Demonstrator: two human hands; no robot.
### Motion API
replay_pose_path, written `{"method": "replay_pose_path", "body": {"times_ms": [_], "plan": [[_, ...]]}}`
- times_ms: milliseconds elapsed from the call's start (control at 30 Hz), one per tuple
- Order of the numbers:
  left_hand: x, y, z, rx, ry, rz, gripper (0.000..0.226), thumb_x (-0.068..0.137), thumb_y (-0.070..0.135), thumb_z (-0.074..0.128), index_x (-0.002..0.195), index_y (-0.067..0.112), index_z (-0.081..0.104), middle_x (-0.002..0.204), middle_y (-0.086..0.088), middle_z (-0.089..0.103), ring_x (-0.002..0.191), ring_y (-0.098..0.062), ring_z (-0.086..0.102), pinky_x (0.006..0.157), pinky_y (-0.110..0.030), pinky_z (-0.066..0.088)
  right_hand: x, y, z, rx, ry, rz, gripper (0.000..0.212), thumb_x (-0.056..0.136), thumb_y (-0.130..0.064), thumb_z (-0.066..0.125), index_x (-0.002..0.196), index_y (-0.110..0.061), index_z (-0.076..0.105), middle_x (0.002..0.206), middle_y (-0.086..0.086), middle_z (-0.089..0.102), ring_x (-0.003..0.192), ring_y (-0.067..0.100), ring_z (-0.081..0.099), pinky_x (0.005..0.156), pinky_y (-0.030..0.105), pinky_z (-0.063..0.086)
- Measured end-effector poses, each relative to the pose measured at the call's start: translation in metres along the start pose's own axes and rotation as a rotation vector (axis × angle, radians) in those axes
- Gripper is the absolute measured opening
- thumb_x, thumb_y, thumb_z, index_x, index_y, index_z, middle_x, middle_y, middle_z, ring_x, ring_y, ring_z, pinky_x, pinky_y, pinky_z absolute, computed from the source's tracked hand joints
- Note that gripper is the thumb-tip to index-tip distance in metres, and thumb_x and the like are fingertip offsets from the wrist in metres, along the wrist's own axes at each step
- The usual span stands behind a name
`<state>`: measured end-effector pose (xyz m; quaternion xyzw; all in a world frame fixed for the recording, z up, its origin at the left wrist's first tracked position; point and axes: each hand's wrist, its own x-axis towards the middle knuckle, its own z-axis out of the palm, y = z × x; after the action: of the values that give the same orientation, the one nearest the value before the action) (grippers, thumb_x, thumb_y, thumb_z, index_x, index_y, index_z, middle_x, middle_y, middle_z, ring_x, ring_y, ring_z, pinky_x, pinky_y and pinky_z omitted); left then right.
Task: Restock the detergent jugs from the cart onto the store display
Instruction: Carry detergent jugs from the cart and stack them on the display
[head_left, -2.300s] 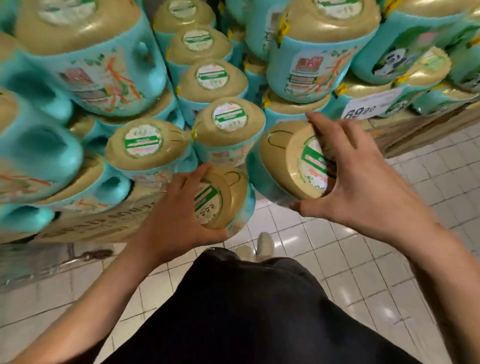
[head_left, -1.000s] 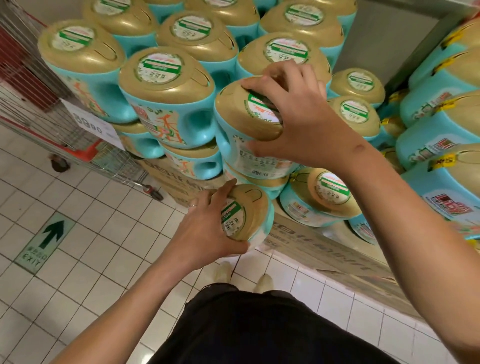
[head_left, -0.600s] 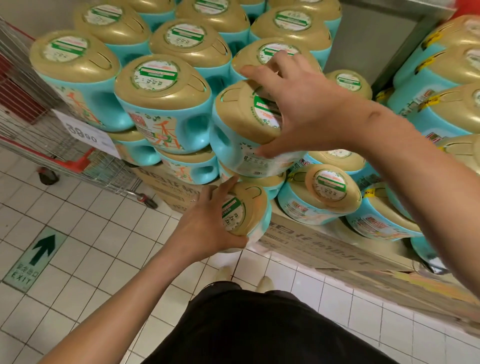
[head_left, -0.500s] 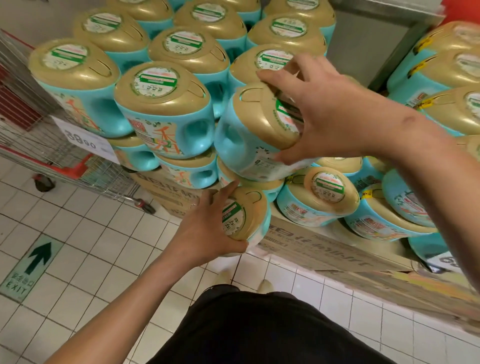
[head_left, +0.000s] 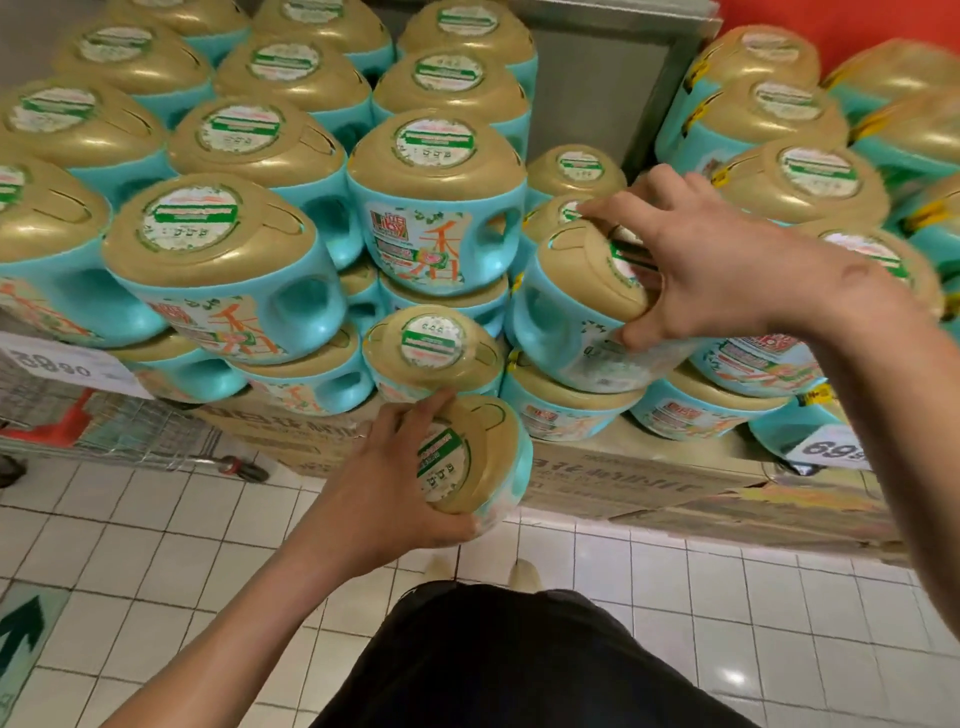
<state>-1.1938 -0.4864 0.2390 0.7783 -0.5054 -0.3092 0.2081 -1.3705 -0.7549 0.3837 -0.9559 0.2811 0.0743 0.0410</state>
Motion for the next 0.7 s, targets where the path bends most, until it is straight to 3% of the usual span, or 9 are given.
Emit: {"method": "replay_pose_path", "body": {"times_ms": [200,267,333,400,433,500,600,700], "plan": [[0.009,0.016,-0.037,-0.008,0.001,0.066,0.121,0.044,0.073,0.077,0.140,0.081,0.005,0.134,0.025,0.033,0.131,-0.010,0.043,0.104,-0.032,0.042,0.002,0.006,0.007,0.067,-0.043,-0.014,0.118,0.059,-0.060,0.082,0.159,-0.043,0.021,0.141,0.002,0.033,0.133,0.033,0.038,0.111,0.058,0.041],[0.011,0.022,-0.056,-0.012,0.009,0.092,0.121,0.045,0.068,0.083,0.143,0.077,0.011,0.137,0.025,0.036,0.133,-0.006,0.043,0.106,-0.031,0.041,-0.005,0.002,0.007,0.063,0.049,-0.045,0.107,0.069,-0.052,0.083,0.160,-0.039,0.028,0.149,0.004,0.034,0.140,0.031,0.036,0.115,0.055,0.039],[0.012,0.027,-0.078,-0.017,0.007,0.120,0.123,0.048,0.062,0.088,0.148,0.072,0.016,0.136,0.027,0.038,0.131,-0.002,0.044,0.104,-0.032,0.047,-0.017,-0.014,0.012,0.234,0.258,-0.133,0.083,0.080,-0.045,0.078,0.155,-0.034,0.043,0.149,0.001,0.041,0.136,0.015,0.043,0.115,0.036,0.039],[0.013,0.035,-0.101,0.027,0.000,0.171,0.123,0.048,0.062,0.086,0.148,0.072,0.016,0.135,0.030,0.037,0.127,0.002,0.045,0.084,-0.024,0.052,-0.028,-0.043,0.024,0.452,0.348,-0.208,0.069,0.086,-0.041,0.073,0.151,-0.032,0.050,0.142,-0.009,0.047,0.121,-0.003,0.051,0.105,0.021,0.044],[0.015,0.039,-0.112,0.071,-0.006,0.205,0.122,0.047,0.062,0.084,0.148,0.073,0.017,0.136,0.032,0.037,0.127,0.004,0.044,0.083,-0.020,0.050,-0.032,-0.059,0.033,0.508,0.321,-0.222,0.070,0.087,-0.042,0.072,0.152,-0.031,0.048,0.142,-0.012,0.046,0.120,-0.003,0.052,0.103,0.024,0.047],[0.023,0.046,-0.131,0.167,-0.043,0.269,0.122,0.048,0.059,0.086,0.149,0.070,0.018,0.140,0.030,0.036,0.130,0.003,0.041,0.097,-0.022,0.041,-0.035,-0.083,0.052,0.543,0.261,-0.210,0.084,0.084,-0.048,0.076,0.156,-0.029,0.039,0.145,-0.013,0.045,0.128,0.006,0.051,0.103,0.035,0.051],[0.045,0.050,-0.151,0.252,-0.105,0.307,0.130,0.053,0.044,0.096,0.152,0.069,0.016,0.138,0.026,0.036,0.127,-0.002,0.039,0.099,-0.015,0.033,-0.022,-0.099,0.068,0.535,0.304,-0.142,0.108,0.072,-0.060,0.084,0.160,-0.027,0.031,0.149,-0.006,0.045,0.135,0.014,0.047,0.105,0.034,0.046],[0.066,0.052,-0.158,0.324,-0.113,0.330,0.134,0.055,0.044,0.096,0.156,0.064,0.010,0.144,0.022,0.034,0.131,-0.011,0.034,0.109,-0.031,0.036,-0.002,-0.110,0.070,0.472,0.372,-0.059,0.120,0.066,-0.066,0.086,0.161,-0.018,0.031,0.144,0.004,0.049,0.130,0.023,0.048,0.105,0.032,0.040]]}}
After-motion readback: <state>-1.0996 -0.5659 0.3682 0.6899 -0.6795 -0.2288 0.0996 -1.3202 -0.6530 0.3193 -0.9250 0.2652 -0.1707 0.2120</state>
